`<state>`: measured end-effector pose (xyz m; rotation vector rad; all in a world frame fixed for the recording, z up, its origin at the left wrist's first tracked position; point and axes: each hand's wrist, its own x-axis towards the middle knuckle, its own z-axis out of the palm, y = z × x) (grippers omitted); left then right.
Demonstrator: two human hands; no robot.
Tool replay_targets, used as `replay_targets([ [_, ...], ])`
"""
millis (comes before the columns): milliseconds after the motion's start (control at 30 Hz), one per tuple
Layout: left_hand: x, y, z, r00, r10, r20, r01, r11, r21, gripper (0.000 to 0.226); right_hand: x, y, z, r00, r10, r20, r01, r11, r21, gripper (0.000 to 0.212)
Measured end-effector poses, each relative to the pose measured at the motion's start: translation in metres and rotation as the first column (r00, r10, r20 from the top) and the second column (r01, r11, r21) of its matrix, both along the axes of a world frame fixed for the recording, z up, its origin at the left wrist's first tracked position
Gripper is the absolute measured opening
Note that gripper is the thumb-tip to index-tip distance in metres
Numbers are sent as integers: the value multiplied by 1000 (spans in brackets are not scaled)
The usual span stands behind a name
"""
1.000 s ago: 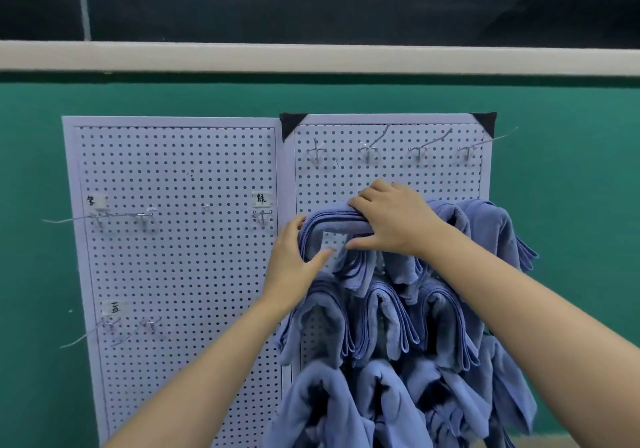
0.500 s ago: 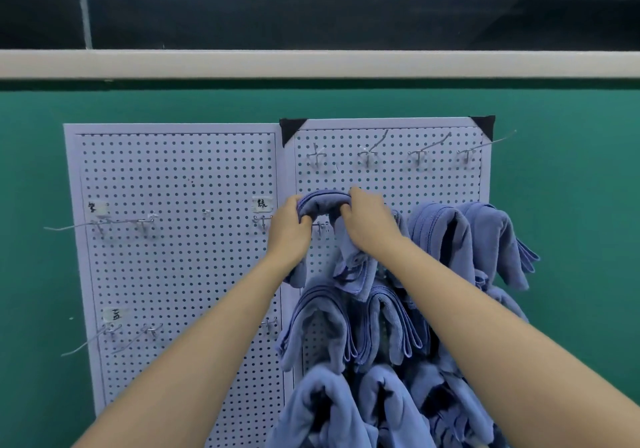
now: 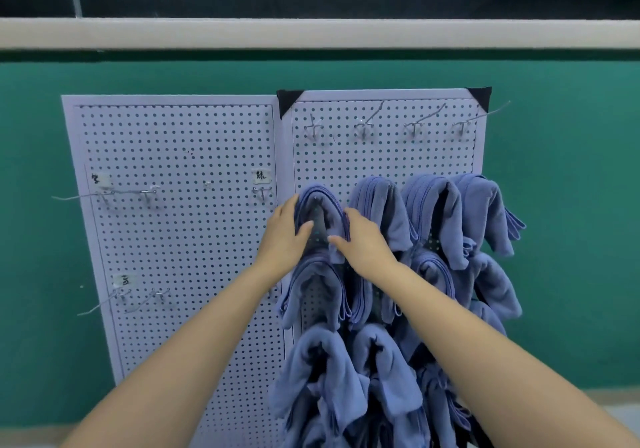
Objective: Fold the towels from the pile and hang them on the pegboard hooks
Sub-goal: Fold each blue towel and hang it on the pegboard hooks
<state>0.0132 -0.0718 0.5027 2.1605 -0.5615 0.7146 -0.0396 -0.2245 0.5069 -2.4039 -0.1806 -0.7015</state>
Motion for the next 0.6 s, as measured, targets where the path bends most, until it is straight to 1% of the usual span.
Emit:
replay_targets([
  [67,-21,3,-6,1000,14,-2,-14,1000,-12,49,-20,-4,-10,1000,5,12,-4,1000,-24,56],
  [133,-47,3,-17,999,26,-29,-26,1000,-17,44,-41,-9,-25,1000,9,7,-9,1000,-23,49],
  [233,-86,-3,-49,996,-2,-86,0,1000,-15,35,-76,-16,-65,997,43,-65,-44,999,-10,38],
  [300,-107,-8,-83,986,-37,-165,35,999,-15,31,-99,-21,-103,984,57,-169,-62,998,-22,31],
  [400,-130,-17,-148,937,-72,-342,77,997,0,27,-130,-32,-174,933,59,-354,-76,996,-36,24],
  [500,-148,-25,-224,868,-64,-493,95,995,38,26,-153,-46,-249,854,15,-520,-38,999,-34,21],
  [600,-168,-29,-297,784,-61,-618,126,990,62,24,-168,-59,-314,761,-23,-648,10,1000,-23,20],
])
